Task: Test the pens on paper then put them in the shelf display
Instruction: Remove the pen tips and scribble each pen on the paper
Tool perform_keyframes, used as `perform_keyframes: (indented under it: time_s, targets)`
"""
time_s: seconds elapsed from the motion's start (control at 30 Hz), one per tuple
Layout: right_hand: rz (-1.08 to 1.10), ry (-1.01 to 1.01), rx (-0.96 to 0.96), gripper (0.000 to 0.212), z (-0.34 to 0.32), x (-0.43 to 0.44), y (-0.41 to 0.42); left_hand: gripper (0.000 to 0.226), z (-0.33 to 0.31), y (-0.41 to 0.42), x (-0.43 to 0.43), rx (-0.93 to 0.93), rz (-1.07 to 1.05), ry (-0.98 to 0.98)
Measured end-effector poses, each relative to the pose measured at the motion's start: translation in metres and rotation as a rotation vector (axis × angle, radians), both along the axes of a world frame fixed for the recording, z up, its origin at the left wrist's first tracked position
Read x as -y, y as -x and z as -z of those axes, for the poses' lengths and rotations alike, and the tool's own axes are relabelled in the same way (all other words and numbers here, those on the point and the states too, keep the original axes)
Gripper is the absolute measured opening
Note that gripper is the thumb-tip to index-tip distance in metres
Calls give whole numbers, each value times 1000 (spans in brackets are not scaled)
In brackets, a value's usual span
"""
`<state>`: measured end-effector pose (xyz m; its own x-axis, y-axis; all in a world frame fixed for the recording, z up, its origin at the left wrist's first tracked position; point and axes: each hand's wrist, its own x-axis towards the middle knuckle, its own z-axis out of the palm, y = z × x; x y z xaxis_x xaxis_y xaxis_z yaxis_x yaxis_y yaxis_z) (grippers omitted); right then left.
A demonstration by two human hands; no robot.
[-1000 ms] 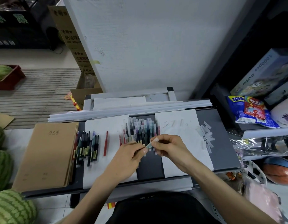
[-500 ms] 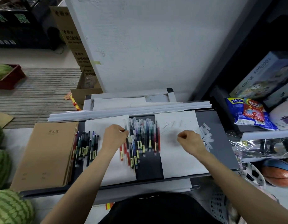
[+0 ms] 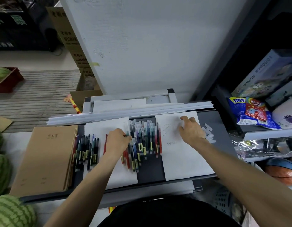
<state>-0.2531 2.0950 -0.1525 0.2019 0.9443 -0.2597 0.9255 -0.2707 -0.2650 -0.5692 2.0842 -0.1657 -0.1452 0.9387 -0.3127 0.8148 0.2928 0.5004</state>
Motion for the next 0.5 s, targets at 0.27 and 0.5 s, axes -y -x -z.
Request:
perform_keyframes:
  time_s: [0.27,0.5]
  targets:
    - [14,7,24,20,5,-5,5,10,-9,25,11,50,-123,-75]
    - [115,14,-88,31,4,7,6,19,-1,63,19,-228,-93,-89]
